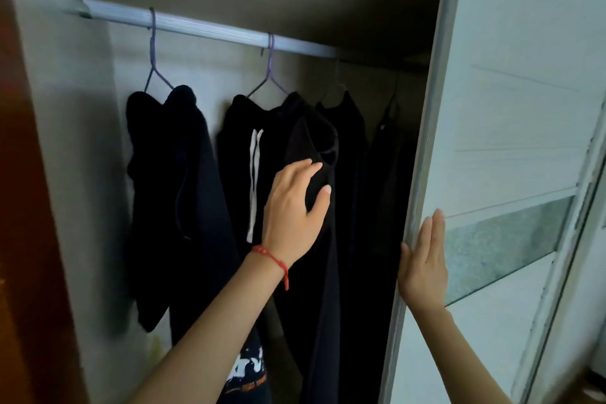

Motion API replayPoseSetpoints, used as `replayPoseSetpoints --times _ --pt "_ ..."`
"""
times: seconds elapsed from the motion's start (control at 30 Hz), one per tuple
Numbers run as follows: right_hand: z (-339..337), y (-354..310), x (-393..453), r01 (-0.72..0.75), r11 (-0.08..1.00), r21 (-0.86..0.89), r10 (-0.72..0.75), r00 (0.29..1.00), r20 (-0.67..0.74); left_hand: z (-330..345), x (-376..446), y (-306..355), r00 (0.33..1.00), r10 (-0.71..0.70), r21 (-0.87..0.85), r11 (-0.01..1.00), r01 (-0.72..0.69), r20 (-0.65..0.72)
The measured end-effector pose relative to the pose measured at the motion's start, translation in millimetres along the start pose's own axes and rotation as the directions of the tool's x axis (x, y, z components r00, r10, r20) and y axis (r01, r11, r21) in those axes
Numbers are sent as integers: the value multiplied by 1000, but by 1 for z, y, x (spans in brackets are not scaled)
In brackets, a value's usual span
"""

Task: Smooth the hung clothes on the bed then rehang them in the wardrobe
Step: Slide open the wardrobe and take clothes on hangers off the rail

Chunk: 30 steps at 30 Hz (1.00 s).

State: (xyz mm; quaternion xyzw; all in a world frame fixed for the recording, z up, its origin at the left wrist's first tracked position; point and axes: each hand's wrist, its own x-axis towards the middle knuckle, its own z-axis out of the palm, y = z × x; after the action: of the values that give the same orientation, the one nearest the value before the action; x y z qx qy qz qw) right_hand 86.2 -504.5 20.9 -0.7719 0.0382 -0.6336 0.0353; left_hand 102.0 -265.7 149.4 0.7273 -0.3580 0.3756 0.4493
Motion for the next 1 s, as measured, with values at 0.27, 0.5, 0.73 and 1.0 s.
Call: replayPoseSetpoints --times 0.27,0.5,0.73,1.0 --pt "5 46 5 -22 1000 22 21 999 34 81 90 19 996 -83 -128 988 86 25" --pt "11 84 11 -15 1000 -10 15 999 30 131 147 27 989 -124 11 992 123 77" --pt "15 113 14 -35 998 -47 36 999 16 146 204 27 928 -359 123 930 347 98" --pt "15 142 19 -92 991 -99 98 994 51 139 221 22 863 -475 237 870 432 171"
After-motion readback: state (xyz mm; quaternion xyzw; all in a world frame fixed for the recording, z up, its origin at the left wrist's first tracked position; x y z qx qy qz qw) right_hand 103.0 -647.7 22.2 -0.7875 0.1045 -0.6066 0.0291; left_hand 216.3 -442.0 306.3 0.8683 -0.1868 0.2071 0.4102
